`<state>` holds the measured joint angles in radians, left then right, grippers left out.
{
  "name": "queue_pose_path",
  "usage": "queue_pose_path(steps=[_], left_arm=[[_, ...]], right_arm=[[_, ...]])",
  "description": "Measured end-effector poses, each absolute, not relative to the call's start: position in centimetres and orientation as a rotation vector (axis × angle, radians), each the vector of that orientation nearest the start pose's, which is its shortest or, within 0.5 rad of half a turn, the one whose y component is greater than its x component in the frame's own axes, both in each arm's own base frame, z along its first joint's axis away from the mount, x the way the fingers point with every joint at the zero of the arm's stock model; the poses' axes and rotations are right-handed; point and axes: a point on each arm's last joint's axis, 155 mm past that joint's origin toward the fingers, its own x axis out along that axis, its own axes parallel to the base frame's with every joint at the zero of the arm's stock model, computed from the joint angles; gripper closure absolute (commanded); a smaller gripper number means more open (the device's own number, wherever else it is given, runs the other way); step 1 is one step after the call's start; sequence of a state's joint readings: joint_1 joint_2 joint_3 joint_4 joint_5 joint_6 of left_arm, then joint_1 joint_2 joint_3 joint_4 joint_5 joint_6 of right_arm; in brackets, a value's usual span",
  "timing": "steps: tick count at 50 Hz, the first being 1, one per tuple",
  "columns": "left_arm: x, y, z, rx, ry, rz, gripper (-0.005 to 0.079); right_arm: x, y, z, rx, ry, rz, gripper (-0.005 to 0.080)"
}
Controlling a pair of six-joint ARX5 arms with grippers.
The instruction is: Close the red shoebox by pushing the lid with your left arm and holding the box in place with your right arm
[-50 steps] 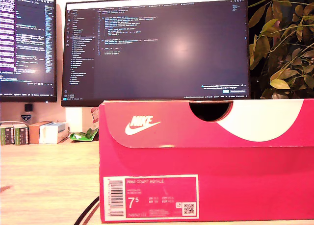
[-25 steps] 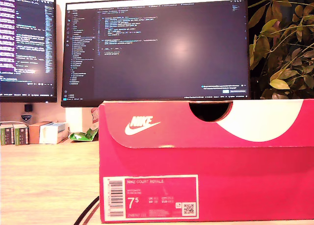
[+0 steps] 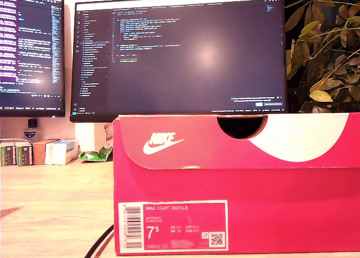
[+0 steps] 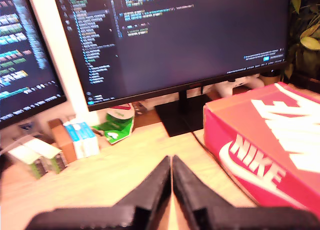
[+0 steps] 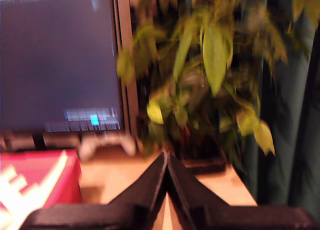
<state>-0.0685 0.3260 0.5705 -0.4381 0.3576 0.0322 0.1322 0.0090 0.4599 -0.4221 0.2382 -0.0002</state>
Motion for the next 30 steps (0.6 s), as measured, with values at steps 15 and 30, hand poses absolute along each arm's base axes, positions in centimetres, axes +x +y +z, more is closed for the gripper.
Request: queue_pose_path(steps=[15,30], left_arm=[[24.0,-9.7,26.4,0.000,0.170,-0.510,0.0762],[24.3,-10.3,23.4,0.007,0.187,-0.523,0.0762]], right_arm=[[21.8,-0.5,22.1,0.064,0.084,-0.057,0.0764],[22.4,0.7,21.9,0.070,0.060,0.007,0.0764]])
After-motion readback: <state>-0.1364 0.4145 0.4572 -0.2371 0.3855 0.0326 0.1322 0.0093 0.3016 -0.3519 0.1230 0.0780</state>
